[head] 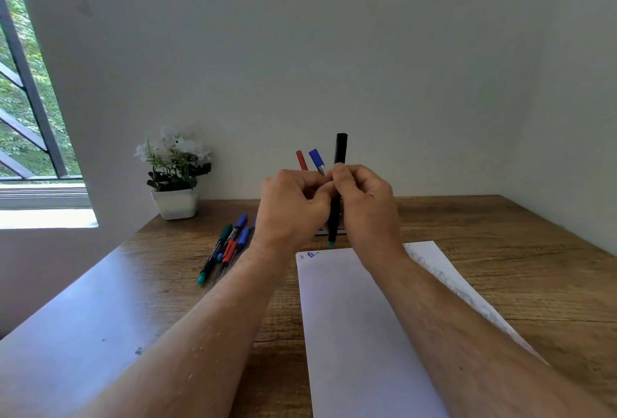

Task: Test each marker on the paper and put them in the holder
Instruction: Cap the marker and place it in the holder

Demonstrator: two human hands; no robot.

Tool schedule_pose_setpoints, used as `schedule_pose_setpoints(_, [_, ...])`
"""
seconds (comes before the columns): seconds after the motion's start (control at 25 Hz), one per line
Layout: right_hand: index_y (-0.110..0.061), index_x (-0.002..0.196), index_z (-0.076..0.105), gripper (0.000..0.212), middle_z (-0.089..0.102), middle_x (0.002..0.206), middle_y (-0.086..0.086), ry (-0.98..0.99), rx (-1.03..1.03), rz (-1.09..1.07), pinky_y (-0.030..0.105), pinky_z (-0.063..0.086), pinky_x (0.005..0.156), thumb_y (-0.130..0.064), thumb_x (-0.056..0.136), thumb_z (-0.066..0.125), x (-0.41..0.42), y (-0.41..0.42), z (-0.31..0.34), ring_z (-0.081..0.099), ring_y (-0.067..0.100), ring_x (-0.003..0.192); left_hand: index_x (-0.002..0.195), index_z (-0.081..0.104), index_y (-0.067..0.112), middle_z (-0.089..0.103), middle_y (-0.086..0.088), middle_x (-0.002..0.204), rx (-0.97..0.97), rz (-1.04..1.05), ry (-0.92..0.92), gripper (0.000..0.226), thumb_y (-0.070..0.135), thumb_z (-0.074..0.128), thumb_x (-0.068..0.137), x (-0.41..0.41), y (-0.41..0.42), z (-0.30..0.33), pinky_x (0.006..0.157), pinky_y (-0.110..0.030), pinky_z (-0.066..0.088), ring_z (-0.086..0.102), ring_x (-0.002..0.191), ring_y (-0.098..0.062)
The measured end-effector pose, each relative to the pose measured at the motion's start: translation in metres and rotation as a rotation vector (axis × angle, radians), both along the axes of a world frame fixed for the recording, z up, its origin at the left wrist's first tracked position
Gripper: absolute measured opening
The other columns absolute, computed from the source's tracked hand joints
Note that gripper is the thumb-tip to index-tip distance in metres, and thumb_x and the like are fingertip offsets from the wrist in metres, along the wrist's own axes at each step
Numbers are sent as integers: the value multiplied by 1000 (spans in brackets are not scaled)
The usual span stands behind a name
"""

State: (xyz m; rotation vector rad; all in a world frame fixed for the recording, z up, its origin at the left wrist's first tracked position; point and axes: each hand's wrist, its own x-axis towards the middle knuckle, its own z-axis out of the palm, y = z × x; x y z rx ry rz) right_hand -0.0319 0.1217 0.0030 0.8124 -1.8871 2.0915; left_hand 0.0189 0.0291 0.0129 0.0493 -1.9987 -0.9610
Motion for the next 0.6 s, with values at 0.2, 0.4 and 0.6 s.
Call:
schedule_pose_setpoints(0.2, [-15, 98, 66, 30, 68, 83, 2, -79, -10, 8, 31, 57, 52, -31, 104, 41, -5, 5, 3, 64, 14, 55, 81, 76, 22, 73, 4, 66, 269, -21, 68, 16, 26, 65, 92, 1, -4, 7, 48, -16, 50, 68, 55, -8])
schedule_pose_setpoints(0.4, [-15, 114, 64, 29, 57, 84, -3, -55, 308, 73, 28, 46, 59, -30, 104, 41, -7, -1, -8, 55, 14, 76, 87, 77, 15, 75, -6, 73, 543, -151, -22, 25, 39, 70, 87, -1, -15, 14, 61, -27, 57, 69, 64, -20])
schedule_pose_setpoints(0.6, [-22, 103, 67, 24, 65, 85, -8, 258, 505, -73, 22, 51, 65, -31, 101, 45, -11, 3, -14, 62, 7, 80, 81, 78, 17, 73, -6, 68, 639, -170, -88, 20, 36, 73, 83, -6, -17, 8, 58, -23, 57, 63, 54, -11])
